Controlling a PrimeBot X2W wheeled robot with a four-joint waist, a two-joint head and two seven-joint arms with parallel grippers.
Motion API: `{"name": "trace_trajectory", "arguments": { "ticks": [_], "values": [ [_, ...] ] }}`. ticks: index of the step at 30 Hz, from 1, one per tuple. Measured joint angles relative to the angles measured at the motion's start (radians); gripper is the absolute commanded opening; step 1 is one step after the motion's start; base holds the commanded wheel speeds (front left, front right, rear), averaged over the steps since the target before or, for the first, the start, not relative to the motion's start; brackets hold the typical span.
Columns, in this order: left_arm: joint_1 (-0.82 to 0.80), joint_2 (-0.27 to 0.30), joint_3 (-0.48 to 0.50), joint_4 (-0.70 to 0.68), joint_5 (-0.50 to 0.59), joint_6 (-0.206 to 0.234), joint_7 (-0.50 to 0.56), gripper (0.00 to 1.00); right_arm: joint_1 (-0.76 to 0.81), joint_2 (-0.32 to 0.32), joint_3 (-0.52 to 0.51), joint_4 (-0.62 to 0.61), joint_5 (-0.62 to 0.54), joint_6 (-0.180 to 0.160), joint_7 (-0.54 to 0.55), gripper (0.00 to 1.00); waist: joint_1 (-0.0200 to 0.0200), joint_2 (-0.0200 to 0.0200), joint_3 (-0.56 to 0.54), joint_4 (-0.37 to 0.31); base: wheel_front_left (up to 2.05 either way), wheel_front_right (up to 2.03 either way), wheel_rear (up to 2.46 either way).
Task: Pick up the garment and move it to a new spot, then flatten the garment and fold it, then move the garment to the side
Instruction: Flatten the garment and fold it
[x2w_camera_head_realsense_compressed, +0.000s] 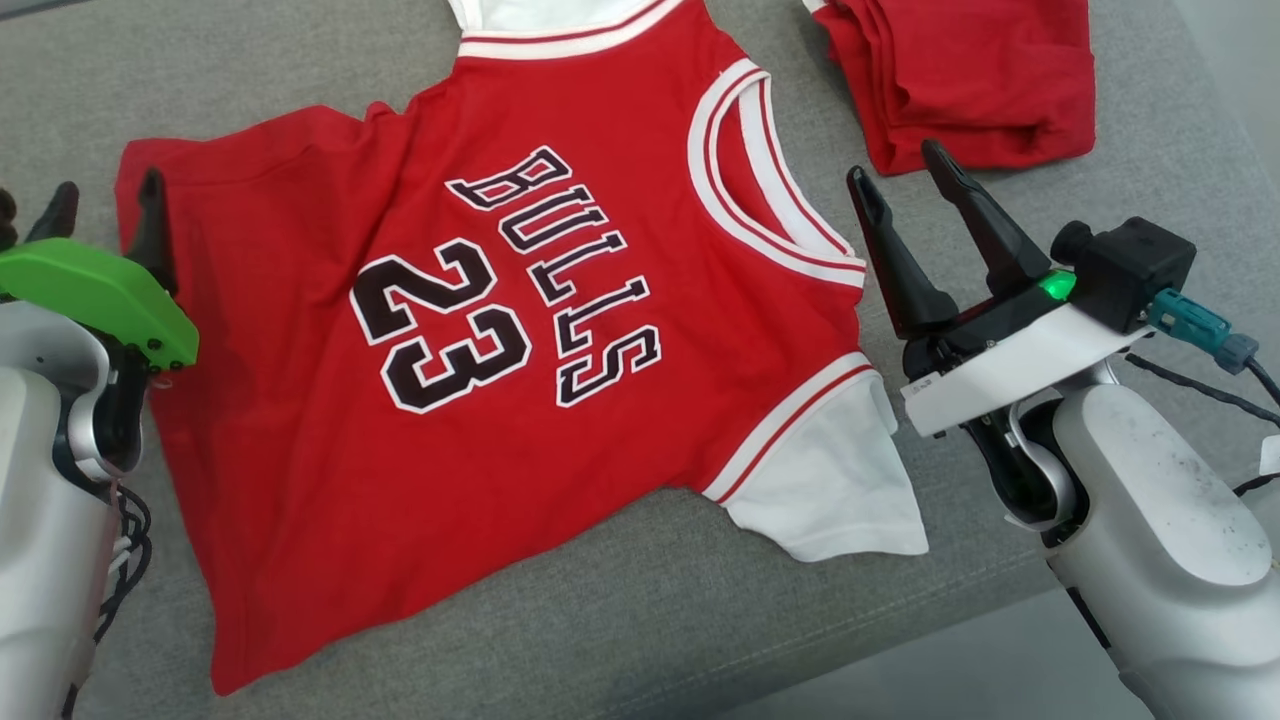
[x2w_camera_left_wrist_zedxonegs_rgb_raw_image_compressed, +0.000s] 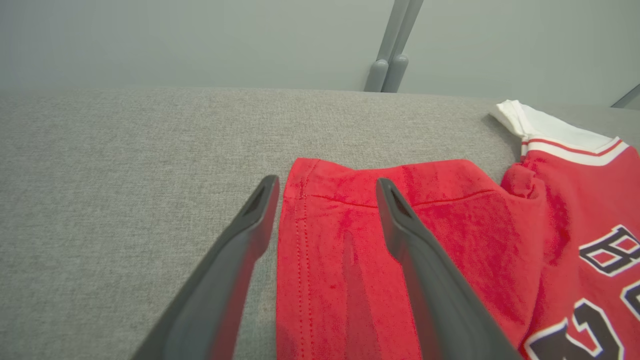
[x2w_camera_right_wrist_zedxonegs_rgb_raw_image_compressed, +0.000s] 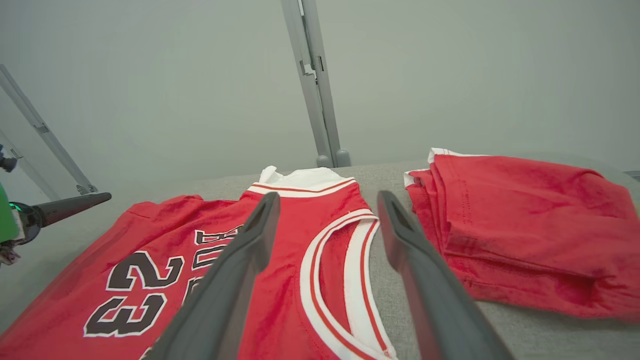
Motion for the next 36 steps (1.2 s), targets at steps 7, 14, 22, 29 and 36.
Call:
{"name": "trace_trajectory", "arguments": {
  "ticks": [7,14,22,29,36],
  "values": [
    [-0.077,0.002,0.003,0.088,0.044,0.003,0.005,1.00,-0.009,-0.002,-0.022,-0.003,0.000,-0.002,0.000,1.00,0.0000,0.0000,0.078,-0.028,0.00,0.00,0.00],
    [-0.117,-0.004,0.014,0.150,0.059,0.003,-0.009,1.00,-0.019,0.002,-0.026,-0.002,-0.001,-0.002,0.000,1.00,0.0001,0.0000,0.102,-0.025,0.00,0.00,0.00],
    [-0.136,-0.013,0.015,0.208,0.060,0.003,-0.008,1.00,-0.019,0.004,-0.025,-0.002,-0.001,-0.001,-0.001,1.00,0.0000,0.0000,0.107,-0.023,0.00,0.00,0.00],
    [-0.168,-0.037,0.005,0.237,0.068,0.003,-0.014,0.49,-0.019,0.005,-0.028,0.001,-0.002,-0.001,-0.002,1.00,0.0000,0.0000,0.112,-0.029,0.00,0.00,0.00],
    [-0.183,-0.048,-0.002,0.264,0.070,0.002,-0.031,0.00,-0.019,0.006,-0.042,0.009,-0.002,-0.001,-0.002,1.00,0.0000,0.0000,0.110,-0.029,0.00,0.00,0.00]
  ]
}}
